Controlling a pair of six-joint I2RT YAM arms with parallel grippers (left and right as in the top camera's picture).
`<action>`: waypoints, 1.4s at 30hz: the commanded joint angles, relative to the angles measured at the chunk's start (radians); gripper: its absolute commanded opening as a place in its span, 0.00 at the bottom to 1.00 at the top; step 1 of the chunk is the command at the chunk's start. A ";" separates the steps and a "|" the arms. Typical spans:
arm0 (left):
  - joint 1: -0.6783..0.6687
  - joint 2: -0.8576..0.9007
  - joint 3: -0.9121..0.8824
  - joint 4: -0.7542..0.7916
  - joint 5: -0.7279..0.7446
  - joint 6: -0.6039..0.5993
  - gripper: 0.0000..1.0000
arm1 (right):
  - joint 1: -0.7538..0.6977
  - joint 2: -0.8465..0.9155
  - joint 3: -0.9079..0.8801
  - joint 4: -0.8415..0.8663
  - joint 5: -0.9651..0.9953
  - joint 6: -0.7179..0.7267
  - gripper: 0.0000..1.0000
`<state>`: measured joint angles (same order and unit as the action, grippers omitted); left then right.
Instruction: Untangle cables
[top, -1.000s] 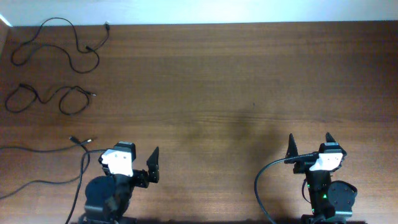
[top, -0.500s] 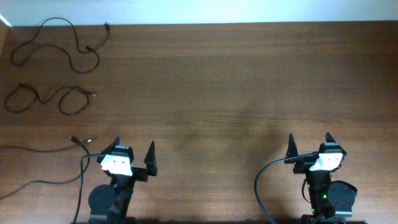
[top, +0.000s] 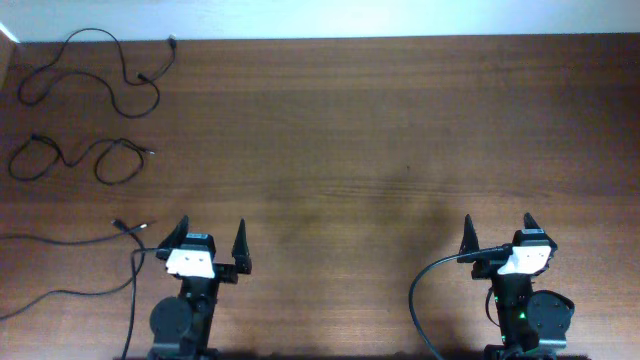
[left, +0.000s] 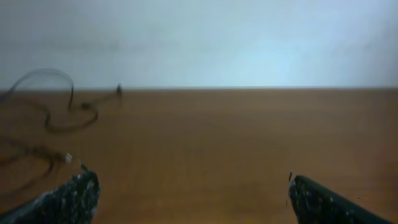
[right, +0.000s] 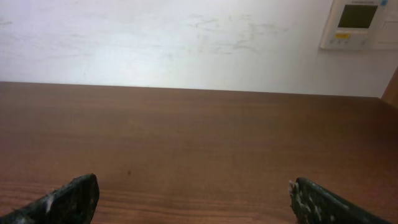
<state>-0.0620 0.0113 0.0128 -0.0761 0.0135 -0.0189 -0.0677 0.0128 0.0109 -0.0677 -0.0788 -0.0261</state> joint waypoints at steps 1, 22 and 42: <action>0.006 -0.006 -0.005 -0.007 -0.037 0.008 0.99 | -0.005 -0.009 -0.005 -0.007 0.005 0.003 0.98; 0.006 -0.006 -0.005 -0.007 -0.055 -0.032 0.99 | -0.005 -0.009 -0.005 -0.007 0.005 0.003 0.98; 0.006 -0.006 -0.005 -0.007 -0.036 -0.002 0.99 | -0.005 -0.009 -0.005 -0.007 0.005 0.003 0.98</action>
<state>-0.0620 0.0109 0.0128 -0.0788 -0.0265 -0.0441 -0.0677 0.0128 0.0109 -0.0677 -0.0788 -0.0261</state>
